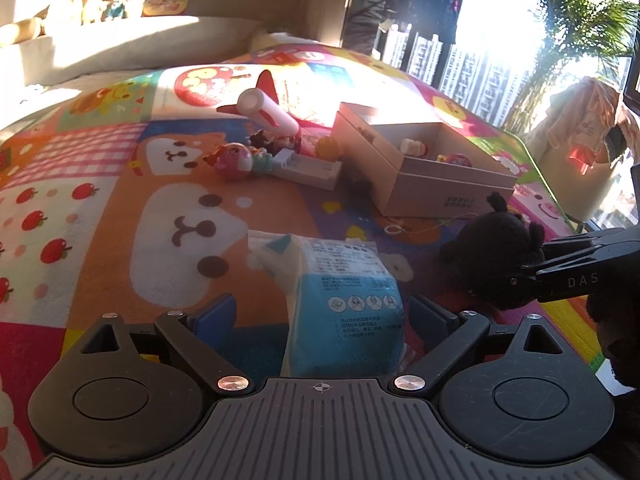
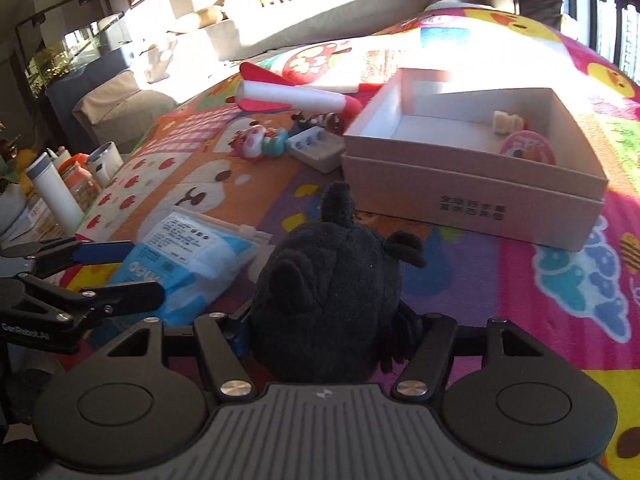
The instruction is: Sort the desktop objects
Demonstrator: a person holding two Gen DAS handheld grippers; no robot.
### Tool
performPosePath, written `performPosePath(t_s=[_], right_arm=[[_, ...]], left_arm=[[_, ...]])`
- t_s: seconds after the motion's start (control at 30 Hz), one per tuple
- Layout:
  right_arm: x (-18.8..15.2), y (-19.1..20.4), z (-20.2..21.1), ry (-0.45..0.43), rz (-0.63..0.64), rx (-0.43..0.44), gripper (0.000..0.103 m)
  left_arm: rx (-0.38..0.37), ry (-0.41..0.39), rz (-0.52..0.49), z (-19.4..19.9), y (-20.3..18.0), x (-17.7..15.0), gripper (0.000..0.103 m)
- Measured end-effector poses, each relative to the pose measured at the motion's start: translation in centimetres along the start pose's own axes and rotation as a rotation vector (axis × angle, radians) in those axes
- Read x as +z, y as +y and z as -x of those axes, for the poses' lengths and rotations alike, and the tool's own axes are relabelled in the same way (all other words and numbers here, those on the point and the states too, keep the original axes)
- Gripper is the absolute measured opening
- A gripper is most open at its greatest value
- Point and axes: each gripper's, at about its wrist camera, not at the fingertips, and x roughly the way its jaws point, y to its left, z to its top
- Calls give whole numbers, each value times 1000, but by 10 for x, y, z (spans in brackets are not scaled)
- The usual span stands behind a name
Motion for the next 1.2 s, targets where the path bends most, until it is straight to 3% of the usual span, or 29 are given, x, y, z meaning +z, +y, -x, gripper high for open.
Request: performPosePath(t_s=[0.23,0.33,0.6,0.7,0.83,1.1,1.2], right_arm=[[-17,-41,24,-9,-67,-109,66],[-21,-48,26,-24,-94,-116,68],[-23,-45,23,-62,-97,-139,87],[-27,-47,23,-68,-103,-148,91],[-31,-51,22,-68,-124,-151,97],[-35,-52,23,-64,-133,-115,103],[-36,-53,19,-55,-151,-103,103]], left_arm=[[-22,30,-60,-21,-22,6,98],[-19,45,-106,-37,-33,13,99],[49,57,-165,-69,-46,25,99],[70,48,-176,-67,-45,23,98],[85,39,-155,-56,-36,19,87],[134,41,-123,-27,-9,11,94],[106,39,-122,-19,-6,10,95]])
